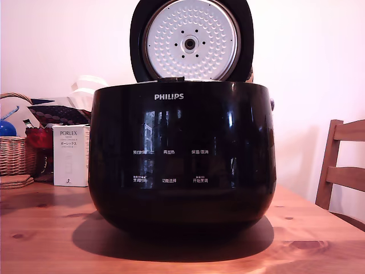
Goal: Close the rice cooker by pressing the lid down with medium force
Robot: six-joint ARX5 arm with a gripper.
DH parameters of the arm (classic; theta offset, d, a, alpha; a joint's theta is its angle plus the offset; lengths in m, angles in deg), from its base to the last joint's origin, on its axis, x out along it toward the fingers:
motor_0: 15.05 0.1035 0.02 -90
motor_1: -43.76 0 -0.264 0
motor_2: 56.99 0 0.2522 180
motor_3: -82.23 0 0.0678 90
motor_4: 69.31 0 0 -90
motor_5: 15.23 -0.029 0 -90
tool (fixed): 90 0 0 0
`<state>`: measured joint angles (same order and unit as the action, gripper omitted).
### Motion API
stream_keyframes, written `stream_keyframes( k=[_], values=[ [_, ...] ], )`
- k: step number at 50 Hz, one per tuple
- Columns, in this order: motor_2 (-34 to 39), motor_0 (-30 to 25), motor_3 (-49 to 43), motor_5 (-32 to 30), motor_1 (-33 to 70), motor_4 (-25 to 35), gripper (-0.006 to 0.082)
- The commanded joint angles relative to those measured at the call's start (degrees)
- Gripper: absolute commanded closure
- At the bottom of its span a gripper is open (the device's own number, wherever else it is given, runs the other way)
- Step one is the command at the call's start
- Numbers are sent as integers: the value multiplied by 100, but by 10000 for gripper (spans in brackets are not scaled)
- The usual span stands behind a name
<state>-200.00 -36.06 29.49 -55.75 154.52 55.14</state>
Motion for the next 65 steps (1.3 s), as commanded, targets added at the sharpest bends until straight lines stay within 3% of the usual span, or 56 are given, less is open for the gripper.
stream_keyframes(
  k=[1,39,65],
  values=[
    [-26,-9,-35,-13,184,-46,789],
    [-68,-92,-1499,-77,236,-35,789],
    [-1467,-203,-3609,-44,236,92,789]
  ],
)
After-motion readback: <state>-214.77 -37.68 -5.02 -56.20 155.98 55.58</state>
